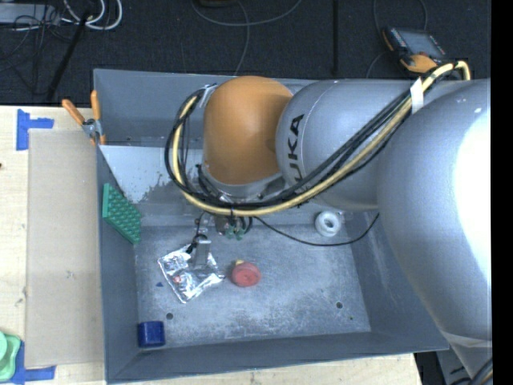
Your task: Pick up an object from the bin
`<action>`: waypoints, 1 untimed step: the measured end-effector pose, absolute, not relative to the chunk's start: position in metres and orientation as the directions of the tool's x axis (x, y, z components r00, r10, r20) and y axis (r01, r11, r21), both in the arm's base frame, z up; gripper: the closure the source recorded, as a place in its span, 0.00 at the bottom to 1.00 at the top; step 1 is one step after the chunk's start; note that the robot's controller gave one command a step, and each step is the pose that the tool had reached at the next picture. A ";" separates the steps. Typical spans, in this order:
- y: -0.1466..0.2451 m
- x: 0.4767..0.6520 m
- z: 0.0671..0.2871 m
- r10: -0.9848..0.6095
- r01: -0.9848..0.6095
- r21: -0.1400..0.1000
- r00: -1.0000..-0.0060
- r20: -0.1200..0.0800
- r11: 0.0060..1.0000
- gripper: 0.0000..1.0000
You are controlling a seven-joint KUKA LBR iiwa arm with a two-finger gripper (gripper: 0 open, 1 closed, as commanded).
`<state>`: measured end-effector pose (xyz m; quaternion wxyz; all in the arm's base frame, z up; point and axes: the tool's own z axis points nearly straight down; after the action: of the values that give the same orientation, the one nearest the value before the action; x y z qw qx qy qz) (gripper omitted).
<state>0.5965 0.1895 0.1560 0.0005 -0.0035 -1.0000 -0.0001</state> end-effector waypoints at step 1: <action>0.169 0.577 0.068 -0.241 -0.241 0.000 -0.971 0.004 0.971 0.00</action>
Offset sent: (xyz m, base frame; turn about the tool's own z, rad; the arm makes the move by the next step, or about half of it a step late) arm -0.0184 -0.0205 -0.0860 -0.2508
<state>0.5769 0.1689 0.0678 0.0022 0.1214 -0.9926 0.0003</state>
